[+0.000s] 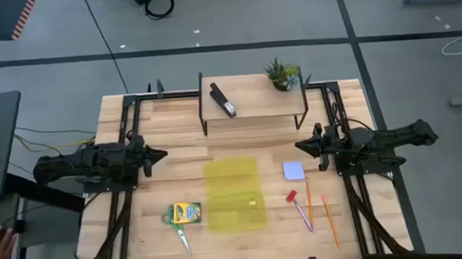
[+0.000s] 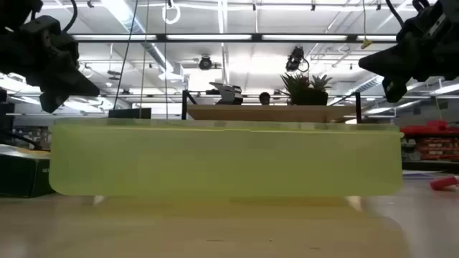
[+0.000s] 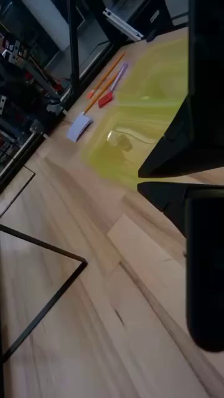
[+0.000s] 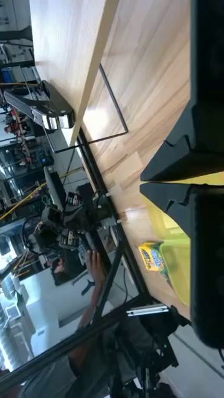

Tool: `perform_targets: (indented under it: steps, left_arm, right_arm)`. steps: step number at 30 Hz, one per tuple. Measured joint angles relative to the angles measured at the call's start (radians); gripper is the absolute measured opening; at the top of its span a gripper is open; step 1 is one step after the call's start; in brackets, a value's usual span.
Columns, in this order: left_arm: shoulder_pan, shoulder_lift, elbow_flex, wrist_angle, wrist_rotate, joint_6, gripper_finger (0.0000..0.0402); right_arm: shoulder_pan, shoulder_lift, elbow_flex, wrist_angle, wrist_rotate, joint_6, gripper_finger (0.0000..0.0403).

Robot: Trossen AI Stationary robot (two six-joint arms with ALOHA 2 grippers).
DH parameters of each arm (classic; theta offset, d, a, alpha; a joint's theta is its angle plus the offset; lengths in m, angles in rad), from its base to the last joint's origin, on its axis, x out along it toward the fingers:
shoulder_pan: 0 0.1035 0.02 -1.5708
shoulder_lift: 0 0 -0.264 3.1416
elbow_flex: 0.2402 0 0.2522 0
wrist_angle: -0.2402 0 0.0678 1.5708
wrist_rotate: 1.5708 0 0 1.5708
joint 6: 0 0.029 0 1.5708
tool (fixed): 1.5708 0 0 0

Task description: Pack school essentials

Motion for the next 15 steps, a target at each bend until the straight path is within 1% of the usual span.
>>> perform_targets:
  steps: [8, 15]
  left_arm:
    - [0.000, 0.000, 0.000, 0.000, 0.000, 0.000, 0.0039]
    - [0.000, 0.000, 0.000, 0.000, 0.000, 0.000, 0.0031]
  right_arm:
    - [0.000, 0.000, 0.000, 0.000, 0.000, 0.000, 0.0021]
    - [0.000, 0.000, 0.000, 0.000, 0.000, 0.000, 0.0021]
